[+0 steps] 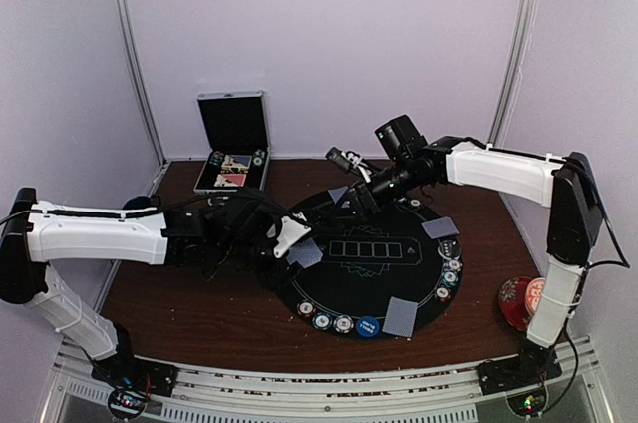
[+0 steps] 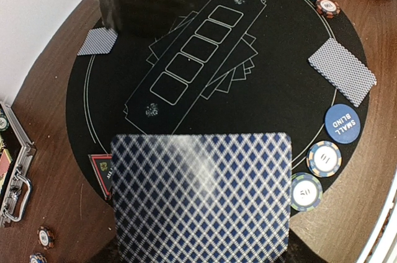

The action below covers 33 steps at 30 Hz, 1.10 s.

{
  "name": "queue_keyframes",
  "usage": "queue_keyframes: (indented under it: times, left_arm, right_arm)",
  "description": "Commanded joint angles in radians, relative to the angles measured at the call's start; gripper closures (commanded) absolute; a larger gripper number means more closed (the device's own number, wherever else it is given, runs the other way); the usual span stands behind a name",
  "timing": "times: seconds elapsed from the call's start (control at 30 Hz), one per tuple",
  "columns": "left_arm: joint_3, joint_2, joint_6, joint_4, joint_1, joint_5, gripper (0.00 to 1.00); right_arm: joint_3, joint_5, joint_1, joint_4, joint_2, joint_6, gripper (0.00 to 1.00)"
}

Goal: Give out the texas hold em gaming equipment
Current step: Pick up the poker card from the face-down deck piles.

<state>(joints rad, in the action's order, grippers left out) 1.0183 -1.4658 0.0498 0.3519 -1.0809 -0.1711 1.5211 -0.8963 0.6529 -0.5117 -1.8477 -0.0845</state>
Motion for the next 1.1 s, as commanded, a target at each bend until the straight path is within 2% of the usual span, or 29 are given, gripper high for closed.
queue_keyframes:
  times: [0.0,0.33,0.67,1.07]
  left_arm:
    - [0.007,0.033,-0.008,-0.044,-0.001,0.014,0.36]
    - [0.008,0.027,-0.008,-0.044,-0.001,0.020,0.36]
    - [0.008,0.023,-0.009,-0.044,-0.001,0.018,0.36]
    - [0.006,0.021,-0.009,-0.043,-0.001,0.019,0.36]
  right_arm:
    - [0.046,-0.071,0.044,0.038,-0.033,0.034,0.21]
    - [0.057,-0.097,0.108,0.081,-0.104,0.095,0.23]
    - [0.106,-0.105,0.138,0.101,-0.178,0.148,0.34]
    - [0.119,0.009,0.113,-0.018,-0.174,0.047,0.61]
